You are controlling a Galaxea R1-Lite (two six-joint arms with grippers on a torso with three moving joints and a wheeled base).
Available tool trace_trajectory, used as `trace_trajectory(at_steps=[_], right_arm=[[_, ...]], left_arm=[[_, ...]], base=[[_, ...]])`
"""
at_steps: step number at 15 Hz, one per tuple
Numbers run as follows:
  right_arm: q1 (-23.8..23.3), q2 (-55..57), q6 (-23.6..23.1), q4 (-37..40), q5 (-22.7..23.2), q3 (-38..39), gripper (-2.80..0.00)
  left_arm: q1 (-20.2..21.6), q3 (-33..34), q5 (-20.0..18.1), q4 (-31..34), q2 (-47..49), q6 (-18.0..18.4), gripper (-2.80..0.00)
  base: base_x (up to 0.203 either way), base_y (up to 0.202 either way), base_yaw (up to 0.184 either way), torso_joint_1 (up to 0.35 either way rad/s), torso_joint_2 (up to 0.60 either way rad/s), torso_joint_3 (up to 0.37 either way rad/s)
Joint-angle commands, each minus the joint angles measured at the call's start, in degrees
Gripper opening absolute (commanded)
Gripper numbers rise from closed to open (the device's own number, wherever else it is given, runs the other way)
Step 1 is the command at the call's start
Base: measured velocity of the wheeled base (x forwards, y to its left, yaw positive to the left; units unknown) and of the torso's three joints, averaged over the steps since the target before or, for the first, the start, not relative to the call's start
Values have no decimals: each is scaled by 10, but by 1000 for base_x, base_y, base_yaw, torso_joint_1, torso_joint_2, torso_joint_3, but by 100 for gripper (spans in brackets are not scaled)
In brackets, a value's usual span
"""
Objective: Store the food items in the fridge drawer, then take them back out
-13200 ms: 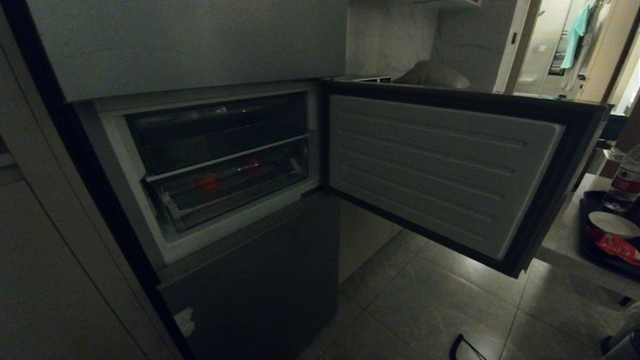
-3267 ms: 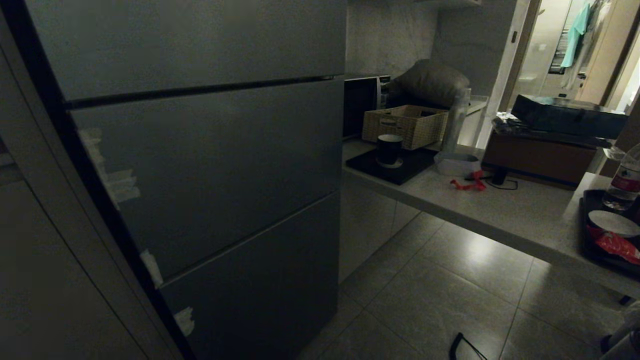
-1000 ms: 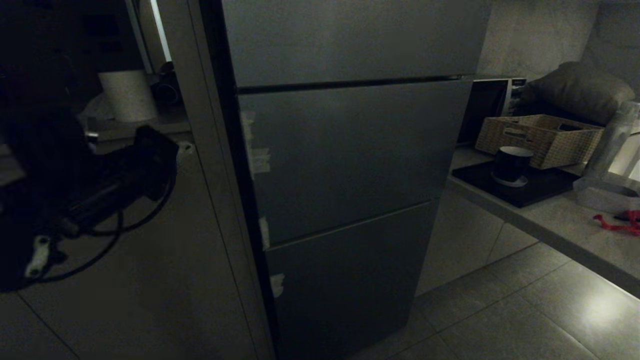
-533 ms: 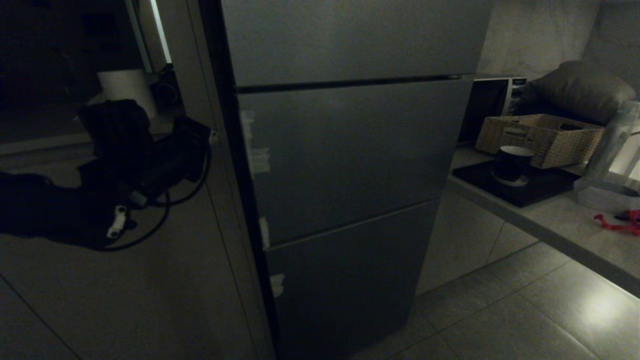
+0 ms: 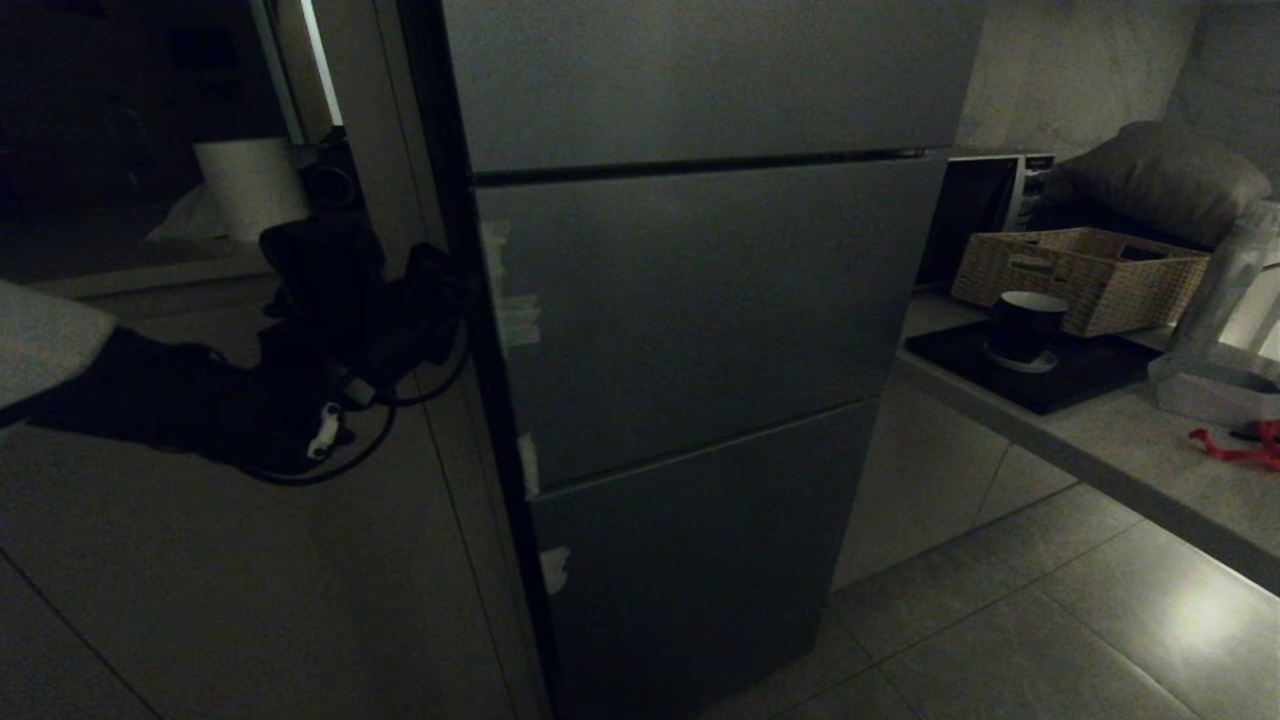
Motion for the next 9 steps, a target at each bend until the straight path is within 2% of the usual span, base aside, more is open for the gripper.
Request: trace_trajectory(at_steps=[1, 9], right_arm=[[0, 1, -1, 0, 0, 0, -280], [0, 1, 0, 0, 0, 0, -280]], left_arm=[[-4, -8, 1, -2, 19, -3, -280], [-39, 7, -8, 4, 20, -2, -280]], base=[[0, 0, 0, 0, 0, 0], [0, 0, 0, 0, 0, 0]])
